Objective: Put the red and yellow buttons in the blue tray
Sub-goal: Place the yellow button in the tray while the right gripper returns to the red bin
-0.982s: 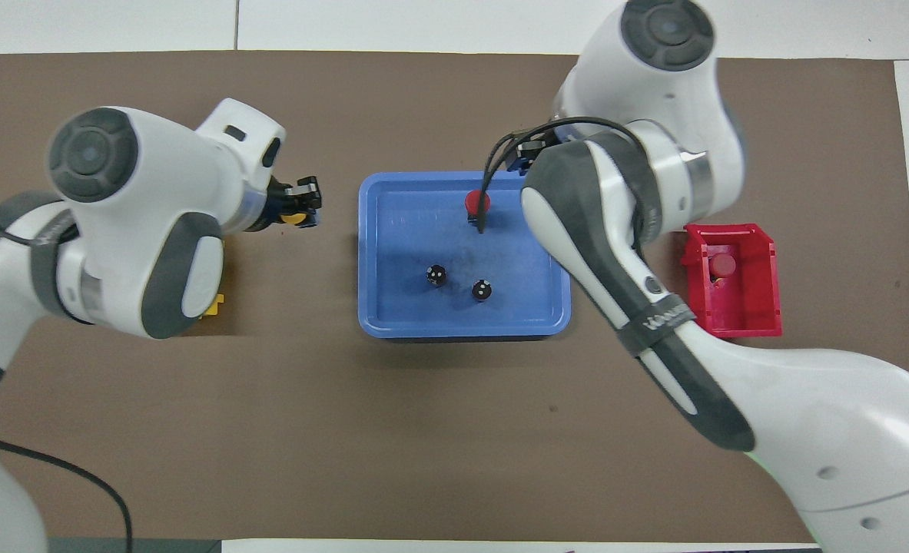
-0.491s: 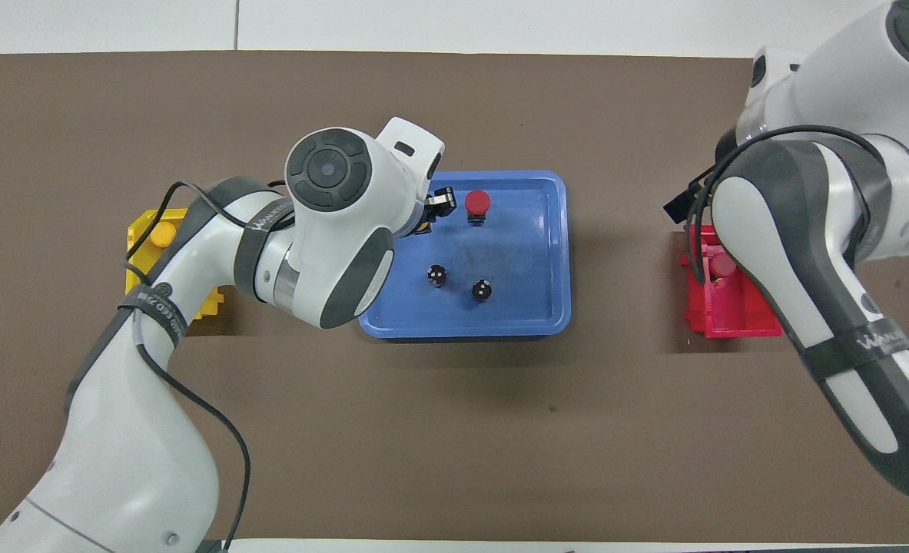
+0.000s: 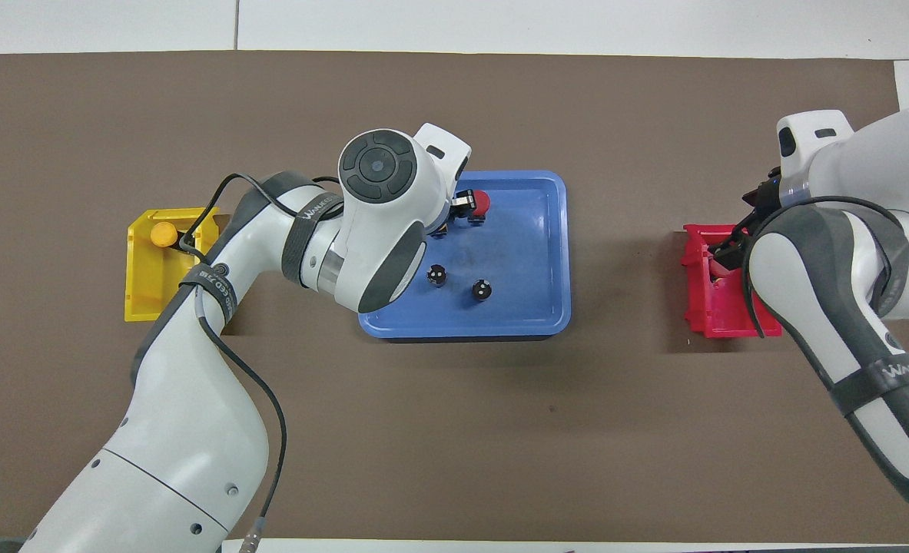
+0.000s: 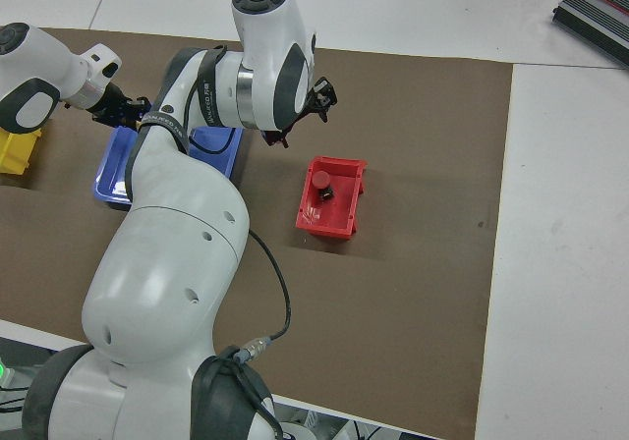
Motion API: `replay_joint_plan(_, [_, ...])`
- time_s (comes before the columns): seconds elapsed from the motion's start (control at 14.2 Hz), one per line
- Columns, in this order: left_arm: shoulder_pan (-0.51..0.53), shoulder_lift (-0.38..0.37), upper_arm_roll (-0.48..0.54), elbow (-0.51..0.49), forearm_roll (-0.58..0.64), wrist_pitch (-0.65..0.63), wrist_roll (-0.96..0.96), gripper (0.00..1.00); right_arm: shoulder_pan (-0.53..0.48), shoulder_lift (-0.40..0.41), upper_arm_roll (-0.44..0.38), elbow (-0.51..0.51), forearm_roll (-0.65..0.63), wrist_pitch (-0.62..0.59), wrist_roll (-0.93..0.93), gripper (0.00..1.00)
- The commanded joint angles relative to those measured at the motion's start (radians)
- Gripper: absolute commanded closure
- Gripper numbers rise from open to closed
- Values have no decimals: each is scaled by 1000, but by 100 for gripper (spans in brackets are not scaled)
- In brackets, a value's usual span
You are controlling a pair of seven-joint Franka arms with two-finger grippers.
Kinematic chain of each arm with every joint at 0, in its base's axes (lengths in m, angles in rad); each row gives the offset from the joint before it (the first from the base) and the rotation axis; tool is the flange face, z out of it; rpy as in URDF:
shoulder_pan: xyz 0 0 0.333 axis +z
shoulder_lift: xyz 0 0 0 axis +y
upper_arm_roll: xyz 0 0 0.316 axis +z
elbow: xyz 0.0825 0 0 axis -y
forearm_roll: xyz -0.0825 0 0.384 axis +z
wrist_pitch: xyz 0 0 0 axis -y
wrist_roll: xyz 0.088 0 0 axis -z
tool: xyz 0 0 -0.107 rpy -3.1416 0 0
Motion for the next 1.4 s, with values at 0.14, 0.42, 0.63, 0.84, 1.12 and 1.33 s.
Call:
replay_joint_plan(0.14, [-33,13,22,21,51,-6,-24,24,-68,-79,14,-137,26,32,-231,4])
replay_joint_plan(0.42, [-30,13,28,45,73,-45,-26,12,-58,-110,16,-223,26,99,-269,4])
replay_joint_plan(0.63, [-7,-5,32,61,71,-81,-17,12,-58,-119,16,-260,26,156,-305,6])
replay_joint_plan(0.84, [56,-98,29,79,73,-196,1,12,-56,-119,16,-287,26,203,-309,7])
replay_joint_plan(1.12, [183,-224,32,-8,74,-350,156,12,-42,-113,16,-292,26,257,-352,7])
replay_joint_plan(1.33, [312,-283,32,-111,74,-323,354,12,-36,-82,16,-286,26,263,-352,7])
